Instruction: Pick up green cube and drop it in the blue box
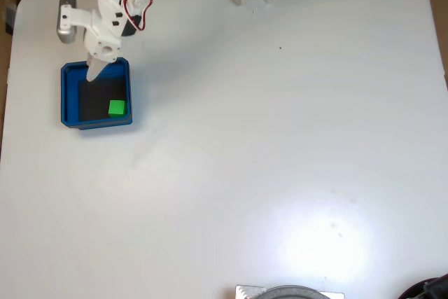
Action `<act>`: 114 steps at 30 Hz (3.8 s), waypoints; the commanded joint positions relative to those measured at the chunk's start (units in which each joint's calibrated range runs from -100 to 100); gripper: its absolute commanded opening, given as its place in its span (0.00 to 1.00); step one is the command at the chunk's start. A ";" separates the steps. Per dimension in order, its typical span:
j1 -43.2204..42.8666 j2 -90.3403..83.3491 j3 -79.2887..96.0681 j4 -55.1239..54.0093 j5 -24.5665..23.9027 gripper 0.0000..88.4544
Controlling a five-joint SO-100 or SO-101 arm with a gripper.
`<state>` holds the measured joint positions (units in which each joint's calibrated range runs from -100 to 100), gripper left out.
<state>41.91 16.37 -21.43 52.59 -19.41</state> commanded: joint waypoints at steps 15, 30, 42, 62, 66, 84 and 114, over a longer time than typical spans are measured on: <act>0.68 -28.92 17.03 -1.18 0.20 0.26; 0.68 -52.58 46.48 -6.48 5.27 0.26; 0.61 -75.15 77.81 -12.92 11.38 0.25; 0.45 -103.75 105.90 -13.00 11.72 0.02; 0.00 -106.09 107.34 -13.00 11.77 0.02; -4.74 -115.29 117.03 -13.00 18.75 0.02; -44.13 -115.29 120.98 -12.92 18.75 0.02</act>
<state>-0.60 -97.83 99.11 41.08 -0.66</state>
